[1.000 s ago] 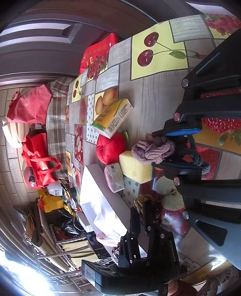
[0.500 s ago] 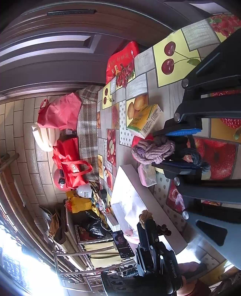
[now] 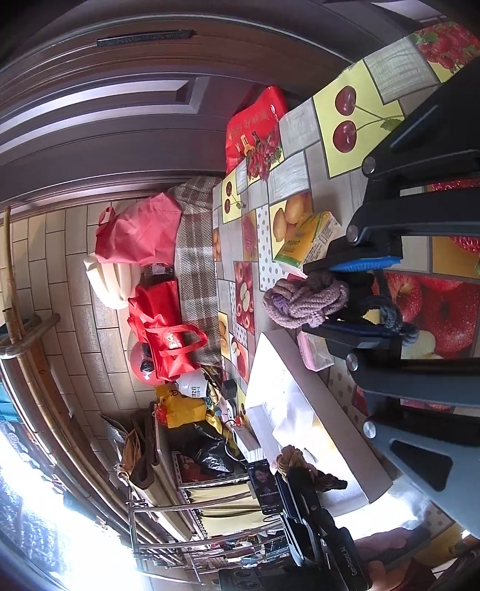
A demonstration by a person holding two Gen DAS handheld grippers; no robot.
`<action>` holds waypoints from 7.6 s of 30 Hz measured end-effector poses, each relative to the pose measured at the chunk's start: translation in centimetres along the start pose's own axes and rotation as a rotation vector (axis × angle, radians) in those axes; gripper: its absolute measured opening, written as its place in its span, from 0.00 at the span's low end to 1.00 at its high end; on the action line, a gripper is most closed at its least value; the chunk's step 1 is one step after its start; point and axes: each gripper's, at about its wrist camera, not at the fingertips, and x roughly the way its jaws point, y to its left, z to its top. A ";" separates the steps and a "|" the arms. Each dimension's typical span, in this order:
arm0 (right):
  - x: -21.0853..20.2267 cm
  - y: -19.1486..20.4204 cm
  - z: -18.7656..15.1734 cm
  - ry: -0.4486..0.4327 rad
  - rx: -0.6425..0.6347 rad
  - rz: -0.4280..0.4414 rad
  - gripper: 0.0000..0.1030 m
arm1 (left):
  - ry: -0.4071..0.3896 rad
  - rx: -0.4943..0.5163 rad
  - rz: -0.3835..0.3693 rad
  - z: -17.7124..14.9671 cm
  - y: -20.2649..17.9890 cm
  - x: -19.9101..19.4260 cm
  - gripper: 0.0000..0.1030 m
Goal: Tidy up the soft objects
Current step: 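Carry both rope toys over the white box with both tools, then open the left tool to drop the braided rope while the right tool drops the knotted rope in the box, then move both tools back toward the yellow sponge on the table, then grasp the yellow sponge with the right tool while the left tool grasps the pink paper pack, then carry the sponge and the pink paper pack over the white box with both tools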
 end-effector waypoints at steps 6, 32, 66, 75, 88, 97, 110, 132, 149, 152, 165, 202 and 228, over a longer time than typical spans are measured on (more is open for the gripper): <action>0.1 1.7 0.3 -0.038 -0.028 0.023 0.22 | -0.019 -0.020 0.049 -0.2 1.1 -0.5 0.22; 4.7 8.7 0.6 0.033 -0.081 0.165 0.22 | -0.003 -0.065 0.236 -1.8 8.4 -1.8 0.22; 17.6 14.6 2.6 0.222 -0.200 0.214 0.22 | 0.030 -0.132 0.365 -1.5 16.1 1.2 0.22; 17.1 15.8 2.7 0.172 -0.254 0.225 0.22 | 0.052 -0.127 0.353 -1.4 16.1 1.9 0.23; 17.2 16.1 2.9 0.160 -0.254 0.228 0.30 | 0.046 -0.115 0.373 -1.4 15.9 1.7 0.39; 16.6 15.9 2.9 0.126 -0.249 0.198 0.85 | 0.026 -0.116 0.378 -1.5 15.9 1.2 0.96; 15.6 15.2 3.0 0.068 -0.149 0.174 1.00 | 0.030 -0.266 0.393 -1.9 18.6 0.9 1.00; 7.9 9.4 1.3 0.002 -0.056 0.018 1.00 | 0.017 -0.126 0.421 -1.9 12.8 -0.2 1.00; 6.6 0.2 -0.2 0.232 -0.022 0.014 1.00 | 0.076 -0.007 0.175 -1.3 6.1 1.5 1.00; 9.0 3.2 -0.9 0.344 -0.168 0.018 0.99 | 0.088 0.005 0.166 -1.2 5.4 1.8 1.00; 8.4 -0.9 -2.5 0.493 -0.144 -0.023 0.40 | 0.170 0.108 0.030 -0.7 -0.4 5.4 1.00; 7.3 -6.6 -1.6 0.440 0.077 0.019 0.40 | 0.615 0.047 -0.118 -2.7 -5.6 15.8 0.99; 2.6 -3.5 0.2 0.122 -0.033 -0.052 0.40 | 0.132 0.082 -0.008 0.0 -4.2 6.5 0.77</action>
